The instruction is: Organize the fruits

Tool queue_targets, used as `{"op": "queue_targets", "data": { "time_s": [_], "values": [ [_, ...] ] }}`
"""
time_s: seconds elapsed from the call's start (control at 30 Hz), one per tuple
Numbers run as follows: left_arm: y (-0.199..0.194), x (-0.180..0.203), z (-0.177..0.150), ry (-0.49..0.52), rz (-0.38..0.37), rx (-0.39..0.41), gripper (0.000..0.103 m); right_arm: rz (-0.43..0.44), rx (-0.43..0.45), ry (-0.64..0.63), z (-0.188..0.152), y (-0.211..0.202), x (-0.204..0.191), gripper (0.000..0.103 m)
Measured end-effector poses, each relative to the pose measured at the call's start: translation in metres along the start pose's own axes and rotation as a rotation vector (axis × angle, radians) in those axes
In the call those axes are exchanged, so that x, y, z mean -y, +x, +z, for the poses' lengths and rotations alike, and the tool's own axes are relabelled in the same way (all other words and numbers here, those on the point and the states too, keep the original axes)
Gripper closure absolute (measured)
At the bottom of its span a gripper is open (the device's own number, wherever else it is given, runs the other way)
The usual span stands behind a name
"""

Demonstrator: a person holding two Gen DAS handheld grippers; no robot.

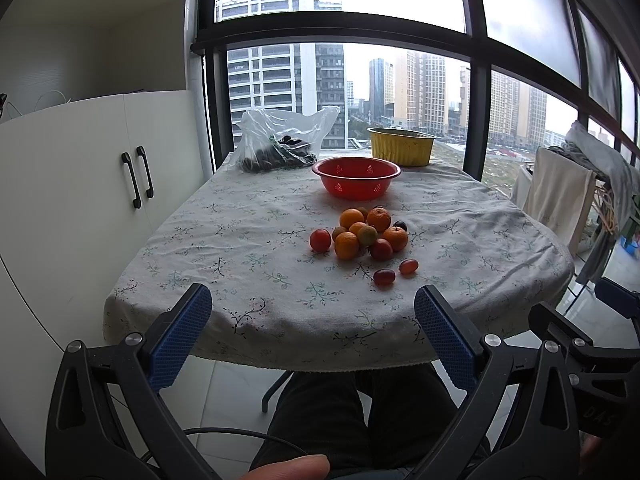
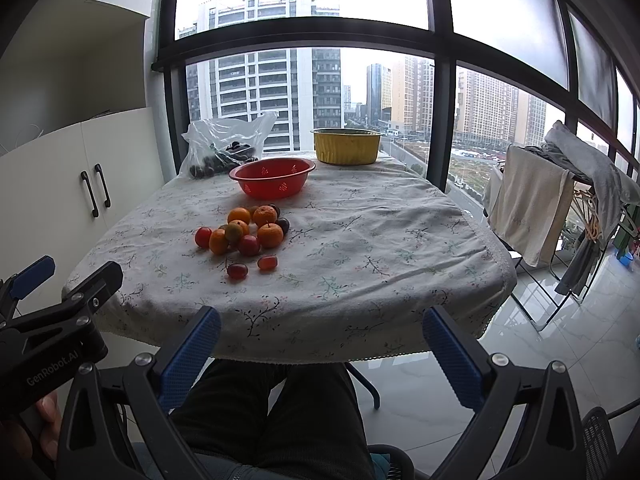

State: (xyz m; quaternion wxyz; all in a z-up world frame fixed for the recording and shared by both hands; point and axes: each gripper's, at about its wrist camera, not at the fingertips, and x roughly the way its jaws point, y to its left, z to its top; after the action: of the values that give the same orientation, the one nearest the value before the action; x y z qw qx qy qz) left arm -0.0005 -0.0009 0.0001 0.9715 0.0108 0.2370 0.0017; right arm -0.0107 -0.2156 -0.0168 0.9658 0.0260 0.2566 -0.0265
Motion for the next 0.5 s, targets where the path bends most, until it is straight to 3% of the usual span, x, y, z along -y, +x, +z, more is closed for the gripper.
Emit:
{"op": "queue_targets", "data": {
  "time_s": [0.3, 0.5],
  "values": [
    [0.013, -0.006, -0.005, -0.022, -0.027, -0.011, 0.0, 0.023, -0.01, -0.001, -0.004, 0.01, -0.003, 0.0],
    [0.048, -0.031, -0.005, -0.061, -0.107, -0.044, 0.0, 0.088, -0.027, 0.0, -0.002, 0.035, -0.003, 0.0]
  ]
}}
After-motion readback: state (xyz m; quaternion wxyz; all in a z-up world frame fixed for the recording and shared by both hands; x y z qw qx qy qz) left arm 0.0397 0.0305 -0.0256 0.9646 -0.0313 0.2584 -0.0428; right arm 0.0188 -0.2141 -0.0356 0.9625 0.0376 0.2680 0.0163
